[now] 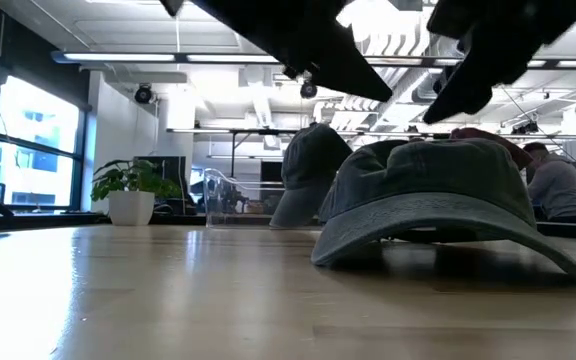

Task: Pick & Place hat
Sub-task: Put the black cap into the left transparent bin

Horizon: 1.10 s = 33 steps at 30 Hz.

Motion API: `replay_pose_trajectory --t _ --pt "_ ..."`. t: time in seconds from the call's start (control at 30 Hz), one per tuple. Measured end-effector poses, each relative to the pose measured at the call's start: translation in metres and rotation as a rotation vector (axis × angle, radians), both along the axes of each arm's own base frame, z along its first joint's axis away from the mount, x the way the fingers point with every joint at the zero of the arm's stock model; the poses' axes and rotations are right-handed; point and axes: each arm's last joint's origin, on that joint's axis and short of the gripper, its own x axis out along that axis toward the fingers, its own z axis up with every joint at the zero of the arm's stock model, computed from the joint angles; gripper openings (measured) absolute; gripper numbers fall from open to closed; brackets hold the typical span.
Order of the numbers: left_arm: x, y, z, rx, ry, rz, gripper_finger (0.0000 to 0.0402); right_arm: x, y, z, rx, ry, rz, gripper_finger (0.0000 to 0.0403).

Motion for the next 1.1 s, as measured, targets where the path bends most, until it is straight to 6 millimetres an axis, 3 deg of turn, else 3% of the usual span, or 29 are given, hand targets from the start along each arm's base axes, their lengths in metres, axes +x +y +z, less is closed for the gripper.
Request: replay_pose_trajectory --t 0.17,0.3,0.53,0.73,0.83,1.03,1.1 --pt "0.007 0.022 -0.009 -0.031 0.012 0.079 0.0085 0.000 0.002 -0.027 -0.019 0.062 -0.035 0.0176" --pt "0.011 0.037 -0.018 -0.078 0.052 0.077 0.0085 0.001 0.003 -0.043 0.075 0.141 0.053 0.0157" --pt "0.014 0.043 -0.016 -0.241 0.065 -0.229 0.0085 0.005 0.008 -0.040 0.143 0.093 0.192 0.0116" --pt "0.018 0.047 -0.009 -0.139 -0.015 -0.280 0.0093 0.007 0.010 -0.038 0.164 0.070 0.225 0.0083" --pt "0.019 0.045 -0.007 -0.092 -0.028 -0.322 0.0124 0.007 0.012 -0.038 0.140 0.066 0.217 0.0060" --pt "0.020 0.045 -0.005 -0.023 -0.049 -0.352 0.0233 -0.003 0.020 -0.026 0.119 0.020 0.203 0.0014" --pt "0.024 0.046 -0.017 -0.013 -0.023 -0.311 0.0267 -0.011 0.027 -0.020 0.115 0.008 0.168 0.0004"
